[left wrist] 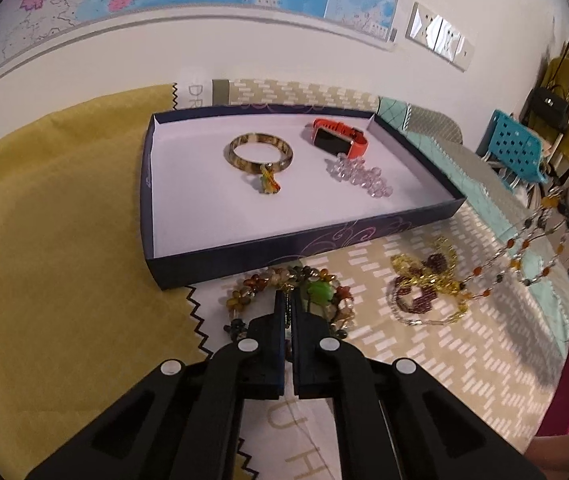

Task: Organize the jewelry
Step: 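Lift the amber beaded necklace with the right tool while the left tool grasps the green beaded bracelet, then carry the beaded necklace and green piece over the box, lowering the necklace in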

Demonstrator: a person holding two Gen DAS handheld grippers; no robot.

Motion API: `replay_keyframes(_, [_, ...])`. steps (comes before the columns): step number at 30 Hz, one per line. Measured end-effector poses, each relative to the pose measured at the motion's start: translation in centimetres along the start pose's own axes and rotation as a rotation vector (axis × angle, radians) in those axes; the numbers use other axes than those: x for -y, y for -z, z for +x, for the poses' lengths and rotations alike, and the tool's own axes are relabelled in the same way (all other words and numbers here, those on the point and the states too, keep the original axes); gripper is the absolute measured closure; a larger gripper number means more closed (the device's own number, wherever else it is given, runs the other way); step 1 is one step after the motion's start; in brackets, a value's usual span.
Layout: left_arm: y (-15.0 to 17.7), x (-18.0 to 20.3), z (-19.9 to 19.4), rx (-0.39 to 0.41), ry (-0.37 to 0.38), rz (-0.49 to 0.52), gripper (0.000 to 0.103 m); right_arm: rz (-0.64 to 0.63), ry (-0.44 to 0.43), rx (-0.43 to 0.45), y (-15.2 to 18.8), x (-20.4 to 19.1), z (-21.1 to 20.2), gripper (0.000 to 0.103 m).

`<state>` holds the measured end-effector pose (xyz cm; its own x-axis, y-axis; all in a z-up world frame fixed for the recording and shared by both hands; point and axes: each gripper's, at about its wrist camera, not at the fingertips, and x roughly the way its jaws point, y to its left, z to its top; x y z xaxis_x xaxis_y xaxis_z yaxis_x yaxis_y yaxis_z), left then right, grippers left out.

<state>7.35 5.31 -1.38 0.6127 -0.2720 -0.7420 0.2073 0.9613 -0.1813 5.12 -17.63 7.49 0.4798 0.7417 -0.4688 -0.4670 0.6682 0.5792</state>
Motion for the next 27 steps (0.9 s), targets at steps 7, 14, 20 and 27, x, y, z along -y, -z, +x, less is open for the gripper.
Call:
replay_keyframes(7, [-0.1,-0.4,-1.9,0.039,0.035,-0.026,0.102,-0.013,-0.012,0.012,-0.4,-0.5,0.0,0.097])
replay_keyframes(14, [0.0,0.0,-0.5,0.006,-0.015,0.022,0.084,-0.003,-0.014,0.002,-0.2,-0.3,0.3,0.097])
replay_keyframes(20, [-0.5,0.5,1.7,-0.044,-0.041,0.055,0.085,0.005,-0.006,0.004,0.0,0.0,0.0,0.097])
replay_keyframes(27, [-0.9,0.6,2.1,-0.053,-0.07,0.069,0.094,0.008,-0.009,0.0,0.0,0.2,0.2,0.097])
